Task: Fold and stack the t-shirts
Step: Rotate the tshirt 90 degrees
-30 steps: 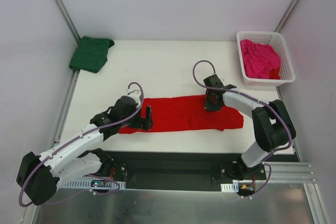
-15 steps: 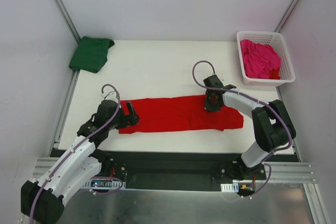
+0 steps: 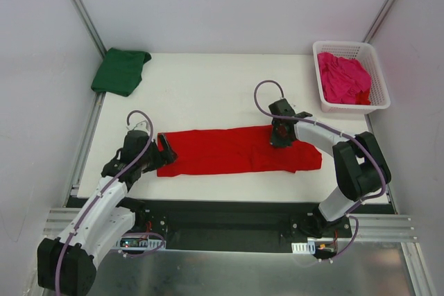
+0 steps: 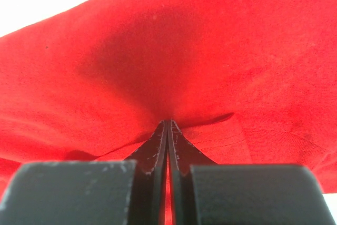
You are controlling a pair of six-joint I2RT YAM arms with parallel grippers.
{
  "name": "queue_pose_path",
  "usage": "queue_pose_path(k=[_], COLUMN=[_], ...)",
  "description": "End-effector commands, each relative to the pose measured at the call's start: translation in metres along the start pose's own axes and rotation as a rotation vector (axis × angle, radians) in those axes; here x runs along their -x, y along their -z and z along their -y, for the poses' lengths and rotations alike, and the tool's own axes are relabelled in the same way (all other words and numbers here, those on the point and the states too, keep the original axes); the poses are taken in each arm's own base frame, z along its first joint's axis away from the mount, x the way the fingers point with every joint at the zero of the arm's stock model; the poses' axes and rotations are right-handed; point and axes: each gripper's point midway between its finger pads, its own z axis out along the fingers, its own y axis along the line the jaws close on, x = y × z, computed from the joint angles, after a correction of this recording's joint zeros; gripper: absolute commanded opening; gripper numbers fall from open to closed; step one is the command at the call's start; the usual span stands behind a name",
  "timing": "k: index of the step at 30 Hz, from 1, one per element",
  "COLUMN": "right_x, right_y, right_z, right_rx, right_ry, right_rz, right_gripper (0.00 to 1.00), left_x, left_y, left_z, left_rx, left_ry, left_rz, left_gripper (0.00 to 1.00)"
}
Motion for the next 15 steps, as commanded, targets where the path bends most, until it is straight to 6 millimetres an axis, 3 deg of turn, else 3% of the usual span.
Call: queue_pose_path(k=[1, 15], right_x=[-0.001, 0.001], right_y=[0.006, 0.004], right_z=[0.0, -0.001], right_rx=[0.01, 0.012], right_ry=[0.015, 0.015], right_rz=[0.01, 0.008], right_gripper=[0.02, 0.02], left_x=[-0.001, -0.009], left_y=[-0.002, -0.008], left_z=[-0.009, -0.026], left_rx=[0.025, 0.104], left_ry=[0.029, 0.097], left_rz=[0.0, -0.033], left_gripper=[0.8, 0.7])
